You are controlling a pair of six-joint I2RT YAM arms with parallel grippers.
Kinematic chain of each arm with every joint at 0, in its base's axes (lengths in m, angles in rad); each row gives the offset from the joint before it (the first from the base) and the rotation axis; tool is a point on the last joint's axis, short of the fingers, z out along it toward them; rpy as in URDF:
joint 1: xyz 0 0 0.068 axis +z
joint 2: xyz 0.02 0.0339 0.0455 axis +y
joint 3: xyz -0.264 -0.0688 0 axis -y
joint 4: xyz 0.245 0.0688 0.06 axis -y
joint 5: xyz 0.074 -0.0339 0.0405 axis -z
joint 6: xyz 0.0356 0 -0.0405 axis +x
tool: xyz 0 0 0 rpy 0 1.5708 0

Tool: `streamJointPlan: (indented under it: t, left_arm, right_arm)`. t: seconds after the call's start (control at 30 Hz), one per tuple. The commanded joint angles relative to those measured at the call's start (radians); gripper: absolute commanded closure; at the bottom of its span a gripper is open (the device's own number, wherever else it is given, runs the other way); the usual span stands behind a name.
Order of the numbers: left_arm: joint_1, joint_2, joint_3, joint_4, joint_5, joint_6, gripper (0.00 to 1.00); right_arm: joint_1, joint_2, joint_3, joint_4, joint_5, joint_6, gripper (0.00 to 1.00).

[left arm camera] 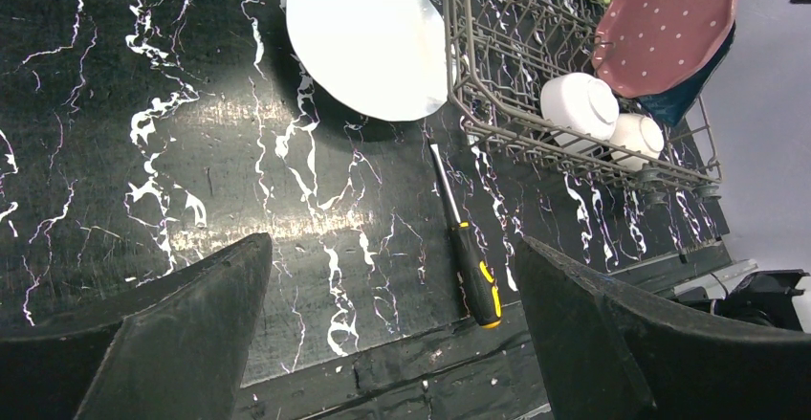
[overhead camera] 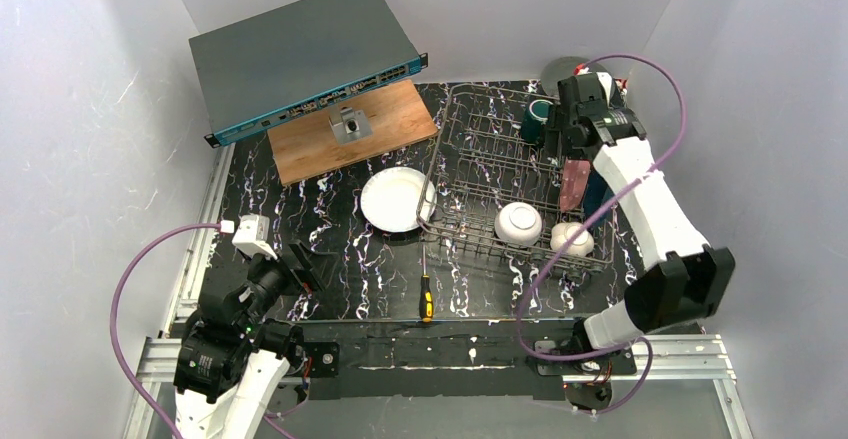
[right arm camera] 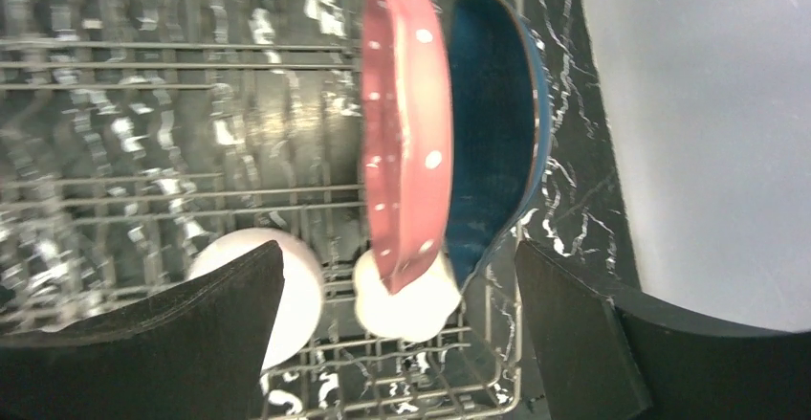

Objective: Load the mixed dishes into the dish rack

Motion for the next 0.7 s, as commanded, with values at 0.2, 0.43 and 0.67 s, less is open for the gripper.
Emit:
streamJointPlan:
  t: [0.2,0.43,0.67]
  left_arm:
    - [-0.011,0.058,0.003,0.010,0.015,0.015,0.02]
    - [-0.012,0.105,0.010,0.001,0.000,0.004,0.02]
    - [-0.011,0.147,0.010,-0.001,-0.035,-0.041,0.02]
  right_arm:
    - [0.201,-0.395,-0.191,0.162,-0.317,0.017,0.02]
    - [0.247,-0.712,-0.661,0.723,-0.869,0.264,0.02]
    - [0.326,-0.664,-0.769,0.938,-1.049,0.370,0.02]
